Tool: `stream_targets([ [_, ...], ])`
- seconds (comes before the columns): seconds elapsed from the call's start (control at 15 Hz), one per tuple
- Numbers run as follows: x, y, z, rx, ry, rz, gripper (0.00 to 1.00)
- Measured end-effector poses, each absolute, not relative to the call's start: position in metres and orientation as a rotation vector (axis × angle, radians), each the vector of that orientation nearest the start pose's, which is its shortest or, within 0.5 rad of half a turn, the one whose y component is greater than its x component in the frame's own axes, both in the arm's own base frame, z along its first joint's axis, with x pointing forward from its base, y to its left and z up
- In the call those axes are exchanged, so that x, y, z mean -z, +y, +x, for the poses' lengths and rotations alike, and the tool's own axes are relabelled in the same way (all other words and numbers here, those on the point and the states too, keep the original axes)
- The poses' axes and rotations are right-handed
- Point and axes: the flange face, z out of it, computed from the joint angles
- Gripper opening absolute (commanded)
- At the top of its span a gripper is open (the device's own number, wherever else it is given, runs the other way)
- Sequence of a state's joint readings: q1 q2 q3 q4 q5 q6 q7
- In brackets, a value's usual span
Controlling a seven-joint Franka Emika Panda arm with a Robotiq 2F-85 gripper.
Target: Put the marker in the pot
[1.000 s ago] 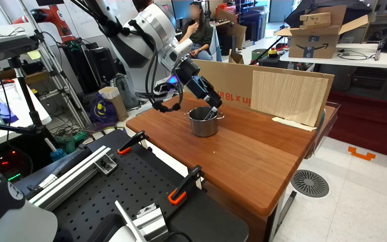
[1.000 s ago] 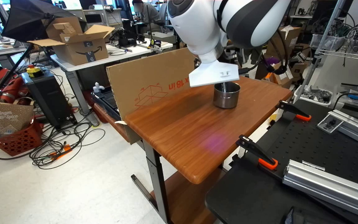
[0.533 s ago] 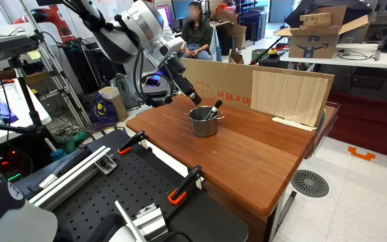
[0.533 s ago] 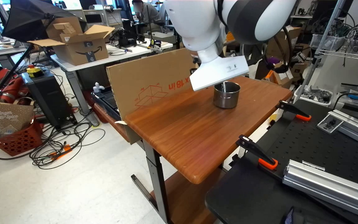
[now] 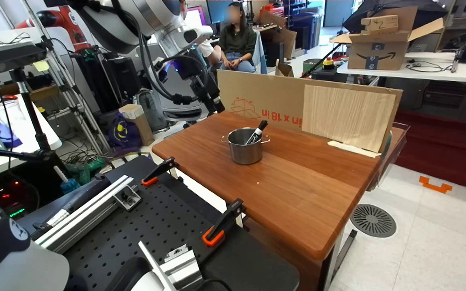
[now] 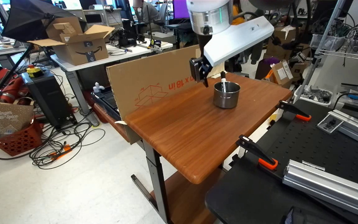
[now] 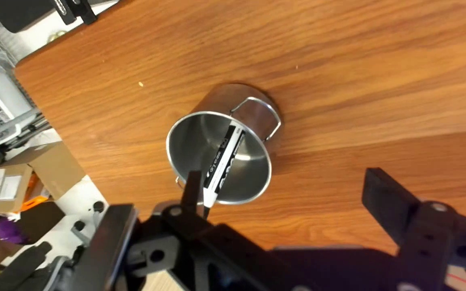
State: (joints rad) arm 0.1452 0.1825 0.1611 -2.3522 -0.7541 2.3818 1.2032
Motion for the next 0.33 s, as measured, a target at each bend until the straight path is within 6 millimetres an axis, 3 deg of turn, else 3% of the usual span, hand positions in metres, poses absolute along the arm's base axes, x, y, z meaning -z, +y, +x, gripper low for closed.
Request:
stream_targets([
  [0.33,-0.2448,0.1444,0.4727,0.314,0.439,-3.495,1.0],
])
